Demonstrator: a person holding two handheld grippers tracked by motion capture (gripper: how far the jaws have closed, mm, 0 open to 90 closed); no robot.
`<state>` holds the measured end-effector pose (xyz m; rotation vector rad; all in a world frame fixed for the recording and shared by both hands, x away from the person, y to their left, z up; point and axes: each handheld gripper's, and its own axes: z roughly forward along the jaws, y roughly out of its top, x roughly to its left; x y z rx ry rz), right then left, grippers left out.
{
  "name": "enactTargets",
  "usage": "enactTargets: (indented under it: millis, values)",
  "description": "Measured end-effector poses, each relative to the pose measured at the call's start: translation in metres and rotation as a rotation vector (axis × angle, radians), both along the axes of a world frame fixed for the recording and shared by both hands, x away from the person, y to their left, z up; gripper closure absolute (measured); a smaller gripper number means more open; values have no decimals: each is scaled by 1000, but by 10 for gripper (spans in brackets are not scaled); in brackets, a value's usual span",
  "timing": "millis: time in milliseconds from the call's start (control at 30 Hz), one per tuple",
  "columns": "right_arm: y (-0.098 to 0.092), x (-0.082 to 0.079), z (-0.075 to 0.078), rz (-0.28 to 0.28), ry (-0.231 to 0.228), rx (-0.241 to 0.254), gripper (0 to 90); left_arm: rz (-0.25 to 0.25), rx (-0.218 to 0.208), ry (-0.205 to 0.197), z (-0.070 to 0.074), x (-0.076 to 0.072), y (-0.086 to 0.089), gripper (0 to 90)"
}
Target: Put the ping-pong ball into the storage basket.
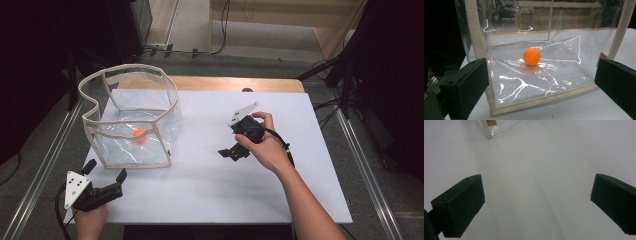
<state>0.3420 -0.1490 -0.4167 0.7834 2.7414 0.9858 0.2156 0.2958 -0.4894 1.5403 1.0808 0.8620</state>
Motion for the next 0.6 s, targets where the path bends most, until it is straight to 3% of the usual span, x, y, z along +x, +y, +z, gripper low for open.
enactTargets:
  millis: [600]
  values:
    - [-35, -18, -21, -74, -48, 103, 0, 2, 3, 0, 0, 0, -1, 0]
